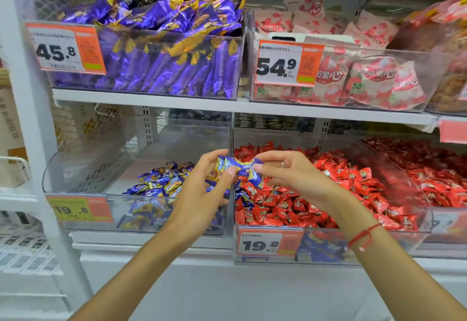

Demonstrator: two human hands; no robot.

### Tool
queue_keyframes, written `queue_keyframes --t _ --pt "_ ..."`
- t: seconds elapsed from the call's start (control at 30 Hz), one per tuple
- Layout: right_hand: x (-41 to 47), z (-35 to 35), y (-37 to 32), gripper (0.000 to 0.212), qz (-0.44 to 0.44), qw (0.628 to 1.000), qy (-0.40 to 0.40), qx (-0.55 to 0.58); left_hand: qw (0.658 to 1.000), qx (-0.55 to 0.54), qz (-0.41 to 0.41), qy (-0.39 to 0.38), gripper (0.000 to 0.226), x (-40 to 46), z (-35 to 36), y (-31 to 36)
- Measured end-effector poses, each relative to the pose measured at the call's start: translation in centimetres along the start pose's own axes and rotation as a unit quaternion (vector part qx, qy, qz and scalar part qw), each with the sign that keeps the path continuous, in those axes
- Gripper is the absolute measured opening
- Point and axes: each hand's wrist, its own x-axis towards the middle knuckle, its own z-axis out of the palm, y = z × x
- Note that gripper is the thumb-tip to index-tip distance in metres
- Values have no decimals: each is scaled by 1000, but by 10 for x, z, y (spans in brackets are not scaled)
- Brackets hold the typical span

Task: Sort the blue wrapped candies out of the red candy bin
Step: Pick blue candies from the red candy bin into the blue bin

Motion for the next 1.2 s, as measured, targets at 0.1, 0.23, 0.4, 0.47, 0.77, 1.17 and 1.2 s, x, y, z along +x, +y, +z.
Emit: queue_keyframes --t 0.1,0.23,0.4,0.47,0.77,1.17,1.2 --pt "-2 5 -5 12 -42 999 9 -24 999 9 21 -28 35 -1 -1 0" --pt "-1 12 -8 15 -68 996 50 -22 997 38 63 -8 19 3 -6 -1" --pt "2 4 -4 12 -71 982 170 33 957 201 97 186 17 27 -35 -15" --pt "1 -2 -1 11 -52 981 185 33 944 260 57 197 26 38 -45 -26" --pt "0 16 -11 11 -14 981 162 107 979 180 57 76 47 33 -26 -10" --pt "16 23 16 14 -37 985 151 -71 932 316 39 171 22 27 -42 -33" --pt "23 22 26 16 -37 979 139 -146 925 347 35 153 33 28 -45 -38"
